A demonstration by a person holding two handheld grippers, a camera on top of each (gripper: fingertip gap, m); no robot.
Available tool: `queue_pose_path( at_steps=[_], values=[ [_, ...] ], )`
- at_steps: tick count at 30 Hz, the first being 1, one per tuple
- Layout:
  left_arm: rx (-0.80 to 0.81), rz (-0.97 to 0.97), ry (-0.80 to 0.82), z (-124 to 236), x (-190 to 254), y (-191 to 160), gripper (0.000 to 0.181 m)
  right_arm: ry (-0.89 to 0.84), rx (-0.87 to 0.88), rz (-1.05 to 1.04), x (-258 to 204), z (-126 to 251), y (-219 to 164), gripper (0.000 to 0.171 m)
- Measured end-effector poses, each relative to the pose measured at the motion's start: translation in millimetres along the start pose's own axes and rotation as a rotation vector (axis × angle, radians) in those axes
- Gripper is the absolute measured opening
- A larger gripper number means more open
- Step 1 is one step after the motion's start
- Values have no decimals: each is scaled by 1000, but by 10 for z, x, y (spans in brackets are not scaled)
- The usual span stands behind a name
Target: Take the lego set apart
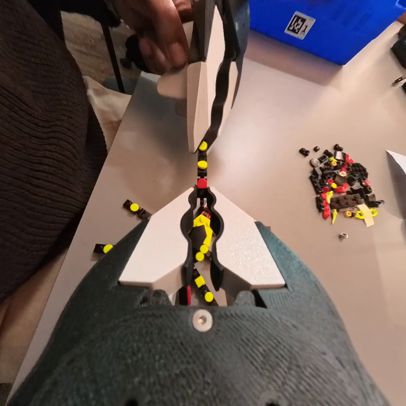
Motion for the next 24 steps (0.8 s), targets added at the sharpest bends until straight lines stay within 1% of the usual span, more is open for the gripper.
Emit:
queue_pose_path(
  at_steps=[2, 4, 5, 8, 10, 13, 15, 17, 20, 22, 24],
  values=[
    [4, -8, -7, -11, 21, 4, 22, 10, -3, -8, -28, -36, 4, 7],
    [5, 25, -65, -30, 97, -4, 34, 25, 16, -3, -69, -75, 47, 7],
    [2, 46, -95, -41, 137, -16, 38, 31, 26, 12, -89, -91, 70, 7],
    [0, 81, -149, -54, 213, -37, 31, 43, 60, 72, -128, -105, 146, 7],
    [8, 97, -166, -42, 234, -35, 9, 43, 82, 84, -128, -106, 184, 7],
    [23, 101, -167, -14, 236, -18, 7, 35, 82, 91, -108, -124, 201, 7],
    [32, 73, -137, 0, 214, -9, 7, 19, 74, 109, -83, -135, 201, 7],
    [36, 11, -88, 13, 185, 3, 7, 5, 67, 123, -62, -139, 207, 7],
    [32, -134, 22, 30, 116, 20, 5, -6, 93, 106, -36, -131, 259, 8],
    [53, -177, 32, 38, 143, 55, 4, -6, 106, 81, -15, -119, 275, 9],
    [64, -181, 19, 48, 156, 70, 4, 3, 137, 42, -12, -111, 294, 9]
  ],
)
Point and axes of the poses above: each gripper's, where its closed fingertips meet, z back along the fingers, y out of its top, x = y × z across the jaws, the point moved 2 cm from there along z, back along the fingers, and after that the axes turned 13 degrees about x, right-handed, at the moved point
